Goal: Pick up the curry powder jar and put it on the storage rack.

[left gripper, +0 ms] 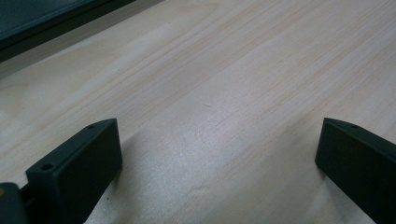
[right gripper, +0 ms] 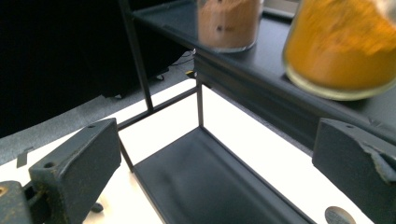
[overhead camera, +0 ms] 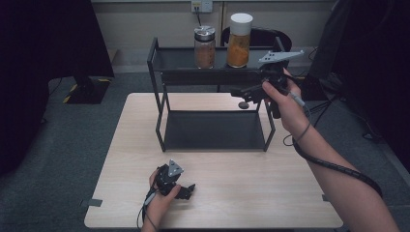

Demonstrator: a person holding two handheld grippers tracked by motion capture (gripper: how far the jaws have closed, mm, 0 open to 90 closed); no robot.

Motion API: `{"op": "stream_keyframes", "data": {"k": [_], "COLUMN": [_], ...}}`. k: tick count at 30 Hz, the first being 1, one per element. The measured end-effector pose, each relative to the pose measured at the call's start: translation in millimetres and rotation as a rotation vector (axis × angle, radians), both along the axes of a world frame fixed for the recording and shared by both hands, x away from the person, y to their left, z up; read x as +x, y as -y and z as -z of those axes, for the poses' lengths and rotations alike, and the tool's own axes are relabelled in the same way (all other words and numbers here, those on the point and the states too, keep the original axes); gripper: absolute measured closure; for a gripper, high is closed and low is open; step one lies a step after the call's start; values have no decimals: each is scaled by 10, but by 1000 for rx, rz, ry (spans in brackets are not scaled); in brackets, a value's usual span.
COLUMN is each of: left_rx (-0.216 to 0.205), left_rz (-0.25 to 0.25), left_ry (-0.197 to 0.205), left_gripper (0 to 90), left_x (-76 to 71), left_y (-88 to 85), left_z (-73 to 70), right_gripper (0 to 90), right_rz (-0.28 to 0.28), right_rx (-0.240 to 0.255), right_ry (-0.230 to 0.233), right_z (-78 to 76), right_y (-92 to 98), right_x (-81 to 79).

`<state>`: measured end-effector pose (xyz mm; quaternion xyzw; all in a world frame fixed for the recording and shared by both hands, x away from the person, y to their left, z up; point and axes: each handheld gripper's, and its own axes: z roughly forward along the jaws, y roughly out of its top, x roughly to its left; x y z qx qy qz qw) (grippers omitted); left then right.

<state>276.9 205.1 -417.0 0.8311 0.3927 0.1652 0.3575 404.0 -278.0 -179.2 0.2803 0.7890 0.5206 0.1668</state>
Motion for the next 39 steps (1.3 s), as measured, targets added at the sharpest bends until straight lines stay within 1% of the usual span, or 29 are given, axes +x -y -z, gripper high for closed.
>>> {"op": "stream_keyframes", "data": {"k": [1,6,7,8,9,14,17,18,19,20,22,29,32,35,37,39], "left_rx": [0,0,0,-1,-1,0,1,1,2,2,2,2,2,2,2,1], "left_rz": [0,0,0,0,0,0,1,1,2,2,1,2,1,1,1,1], "left_ry": [-1,1,1,1,1,0,1,1,1,1,1,1,1,1,1,1], "left_gripper": [1,1,1,1,1,1,1,1,1,1,1,1,1,1,1,1], "left_x": [1,-1,-1,-1,-2,-1,0,0,1,1,0,1,0,0,0,0], "left_y": [0,0,0,0,0,-1,-1,-1,-1,-1,-1,-1,-1,-1,-1,-1], "left_z": [-1,2,2,3,3,2,0,0,0,0,0,0,0,0,0,0], "right_gripper": [5,5,5,4,5,4,5,5,4,4,4,4,4,5,5,5], "right_rz": [-7,-23,-23,-27,-36,-55,-65,-65,-69,-69,-77,-99,-106,-113,-119,-123], "right_rx": [-10,-1,-1,2,9,7,-6,-6,-4,-4,-6,-20,-20,-17,-23,-39], "right_ry": [-9,-19,-19,-22,-26,-43,-55,-55,-62,-62,-74,-95,-96,-113,-121,-132], "right_z": [39,211,211,247,328,517,616,616,691,691,789,1047,1185,1337,1449,1559], "right_y": [4,50,50,58,70,63,55,55,62,62,72,89,97,110,116,113], "right_x": [-6,-42,-42,-46,-52,-60,-64,-64,-68,-68,-70,-82,-108,-127,-148,-168]}}
